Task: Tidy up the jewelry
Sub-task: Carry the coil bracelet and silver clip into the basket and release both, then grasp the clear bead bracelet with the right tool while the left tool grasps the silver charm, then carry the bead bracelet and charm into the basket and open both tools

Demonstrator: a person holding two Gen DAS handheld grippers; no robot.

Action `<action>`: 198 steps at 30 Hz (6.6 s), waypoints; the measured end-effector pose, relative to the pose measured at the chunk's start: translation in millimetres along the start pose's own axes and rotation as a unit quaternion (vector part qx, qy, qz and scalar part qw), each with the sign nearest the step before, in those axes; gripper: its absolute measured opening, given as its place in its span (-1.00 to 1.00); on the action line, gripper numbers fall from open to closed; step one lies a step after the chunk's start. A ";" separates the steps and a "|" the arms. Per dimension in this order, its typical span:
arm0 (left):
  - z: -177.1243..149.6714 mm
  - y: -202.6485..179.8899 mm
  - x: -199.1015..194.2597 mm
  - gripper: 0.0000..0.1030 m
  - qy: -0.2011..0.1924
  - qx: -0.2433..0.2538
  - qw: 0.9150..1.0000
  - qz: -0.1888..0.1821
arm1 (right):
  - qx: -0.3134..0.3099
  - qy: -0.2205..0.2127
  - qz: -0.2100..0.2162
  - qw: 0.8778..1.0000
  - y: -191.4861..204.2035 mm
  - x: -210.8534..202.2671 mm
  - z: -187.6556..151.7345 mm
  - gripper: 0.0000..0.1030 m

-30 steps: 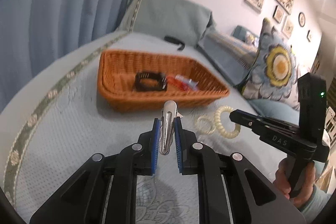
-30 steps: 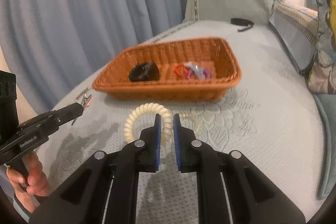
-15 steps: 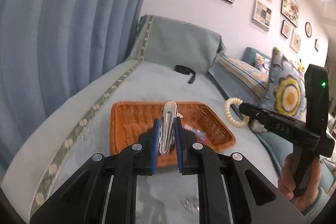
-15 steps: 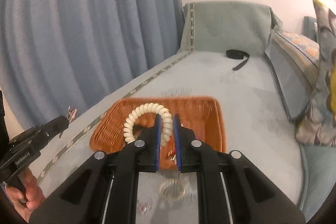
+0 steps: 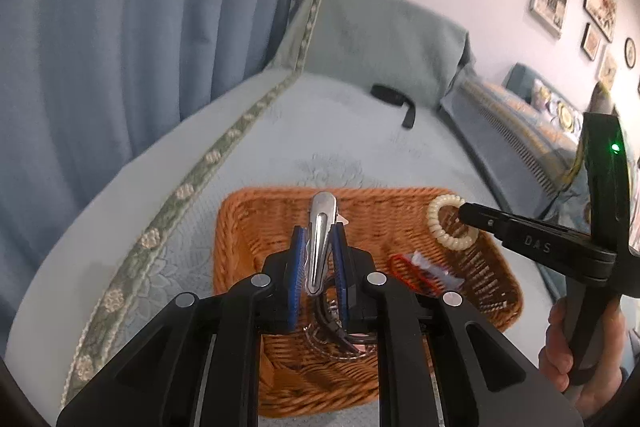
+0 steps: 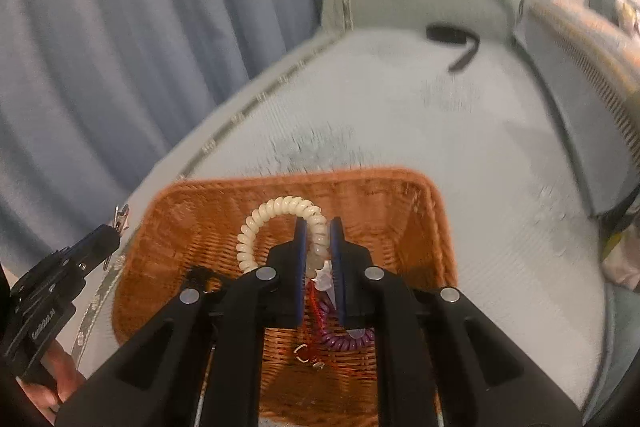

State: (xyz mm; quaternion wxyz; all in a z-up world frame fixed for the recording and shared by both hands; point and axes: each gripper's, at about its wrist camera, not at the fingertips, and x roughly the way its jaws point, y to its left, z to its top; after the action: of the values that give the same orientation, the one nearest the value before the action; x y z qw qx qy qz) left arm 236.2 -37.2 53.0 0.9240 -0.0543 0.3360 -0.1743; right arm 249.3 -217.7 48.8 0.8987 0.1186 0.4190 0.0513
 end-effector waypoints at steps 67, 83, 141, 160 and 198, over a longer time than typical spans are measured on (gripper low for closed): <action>-171.4 -66.8 -23.7 -0.08 0.090 0.058 0.994 -0.035 | -0.048 0.017 -0.024 0.998 -9.6 -29.5 -167.1 -0.40; -170.8 -52.7 -27.0 -0.84 0.094 0.032 0.993 -0.058 | -0.090 0.028 -0.045 0.995 8.0 -21.0 -168.5 -0.78; -165.5 -32.7 -55.3 -0.86 0.065 0.027 0.993 -0.094 | -0.086 -0.067 0.029 0.994 2.9 -67.7 -174.0 -0.84; -121.3 -22.6 -106.2 -0.86 -0.060 -0.035 0.986 -0.148 | -0.080 -0.180 0.066 0.978 11.7 -132.8 -159.0 -0.84; -5.1 -21.0 63.4 -0.15 0.033 -0.066 0.992 -0.105 | -0.026 0.047 -0.025 0.998 -4.3 30.9 -9.9 -0.57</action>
State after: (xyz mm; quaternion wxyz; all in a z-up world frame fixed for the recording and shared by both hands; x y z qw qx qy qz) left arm 272.1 -79.4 15.5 0.8834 -0.1447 0.3691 -0.2498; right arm 261.6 -214.3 18.7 0.8817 0.0822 0.4624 0.0458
